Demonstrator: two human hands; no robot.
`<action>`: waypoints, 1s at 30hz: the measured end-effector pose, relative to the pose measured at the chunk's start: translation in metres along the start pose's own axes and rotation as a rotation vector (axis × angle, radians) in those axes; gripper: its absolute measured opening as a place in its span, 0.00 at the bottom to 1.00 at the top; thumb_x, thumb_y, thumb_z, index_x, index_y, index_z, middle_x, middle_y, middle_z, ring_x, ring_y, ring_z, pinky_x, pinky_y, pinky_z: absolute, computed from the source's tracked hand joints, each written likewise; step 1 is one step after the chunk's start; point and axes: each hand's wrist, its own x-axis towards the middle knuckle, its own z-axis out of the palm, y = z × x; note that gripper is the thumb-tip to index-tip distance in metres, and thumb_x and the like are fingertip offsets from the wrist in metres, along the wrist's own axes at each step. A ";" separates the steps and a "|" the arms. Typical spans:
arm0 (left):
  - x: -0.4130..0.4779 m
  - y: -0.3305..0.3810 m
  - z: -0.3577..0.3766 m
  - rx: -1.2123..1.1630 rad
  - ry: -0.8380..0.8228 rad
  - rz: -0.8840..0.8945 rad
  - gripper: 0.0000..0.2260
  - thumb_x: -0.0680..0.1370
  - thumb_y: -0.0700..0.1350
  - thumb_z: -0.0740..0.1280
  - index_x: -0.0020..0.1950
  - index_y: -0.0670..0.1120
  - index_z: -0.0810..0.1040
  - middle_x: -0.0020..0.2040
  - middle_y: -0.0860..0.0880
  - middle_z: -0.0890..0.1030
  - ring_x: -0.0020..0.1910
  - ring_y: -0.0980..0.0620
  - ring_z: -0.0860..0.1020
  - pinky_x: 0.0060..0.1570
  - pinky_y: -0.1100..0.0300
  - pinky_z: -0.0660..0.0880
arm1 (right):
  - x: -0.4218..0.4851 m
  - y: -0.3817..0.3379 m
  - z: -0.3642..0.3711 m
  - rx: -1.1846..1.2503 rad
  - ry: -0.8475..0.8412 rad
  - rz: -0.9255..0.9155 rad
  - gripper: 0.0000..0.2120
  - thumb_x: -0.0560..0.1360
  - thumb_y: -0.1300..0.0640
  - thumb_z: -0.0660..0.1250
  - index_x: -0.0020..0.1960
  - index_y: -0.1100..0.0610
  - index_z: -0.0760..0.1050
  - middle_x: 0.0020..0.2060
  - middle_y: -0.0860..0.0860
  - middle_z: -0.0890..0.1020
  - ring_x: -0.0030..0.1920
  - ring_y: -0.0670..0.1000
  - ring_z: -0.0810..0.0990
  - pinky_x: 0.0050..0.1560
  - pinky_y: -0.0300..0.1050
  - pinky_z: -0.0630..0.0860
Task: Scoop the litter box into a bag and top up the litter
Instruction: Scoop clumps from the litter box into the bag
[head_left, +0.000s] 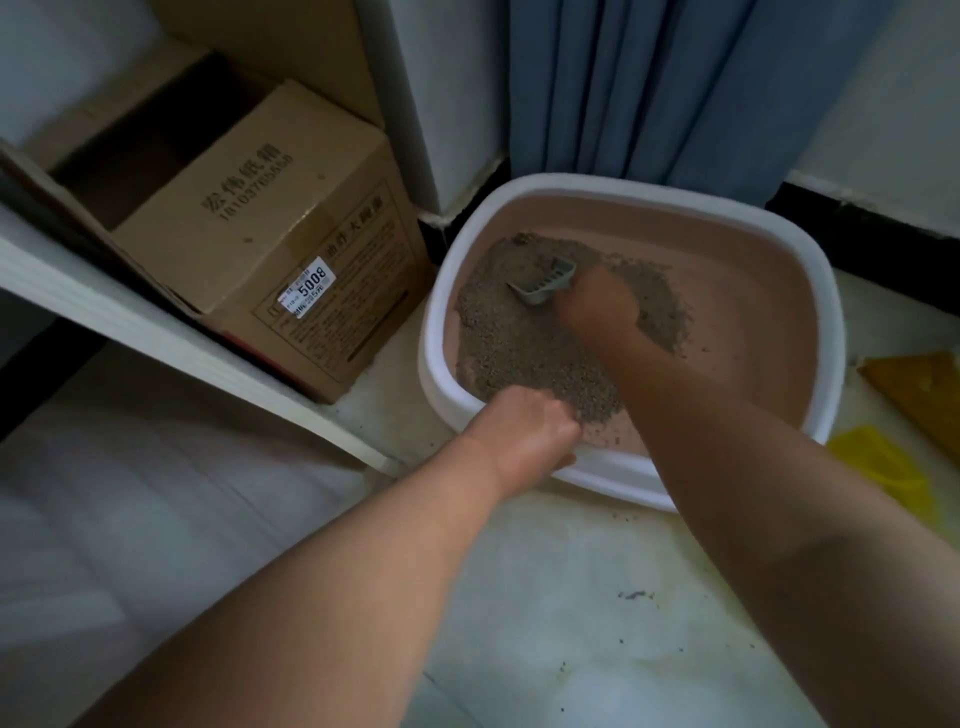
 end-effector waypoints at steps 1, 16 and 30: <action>0.000 0.000 -0.001 -0.003 0.000 -0.009 0.13 0.82 0.51 0.61 0.57 0.45 0.80 0.53 0.47 0.80 0.55 0.44 0.78 0.42 0.56 0.70 | 0.003 -0.005 0.003 0.004 0.006 0.002 0.14 0.79 0.52 0.64 0.59 0.60 0.78 0.53 0.58 0.83 0.54 0.59 0.82 0.44 0.49 0.75; 0.000 0.009 -0.003 0.048 -0.070 -0.063 0.07 0.80 0.43 0.64 0.53 0.45 0.82 0.52 0.47 0.81 0.52 0.44 0.79 0.37 0.57 0.66 | 0.016 -0.010 0.032 0.174 0.124 0.108 0.14 0.81 0.52 0.64 0.58 0.61 0.78 0.53 0.58 0.83 0.54 0.60 0.82 0.43 0.47 0.72; 0.007 0.011 -0.010 0.087 -0.088 -0.028 0.12 0.78 0.35 0.61 0.56 0.45 0.80 0.54 0.47 0.80 0.53 0.44 0.78 0.38 0.56 0.66 | 0.020 0.004 0.070 0.357 0.209 -0.188 0.20 0.82 0.52 0.60 0.72 0.57 0.71 0.59 0.59 0.82 0.57 0.62 0.80 0.55 0.52 0.76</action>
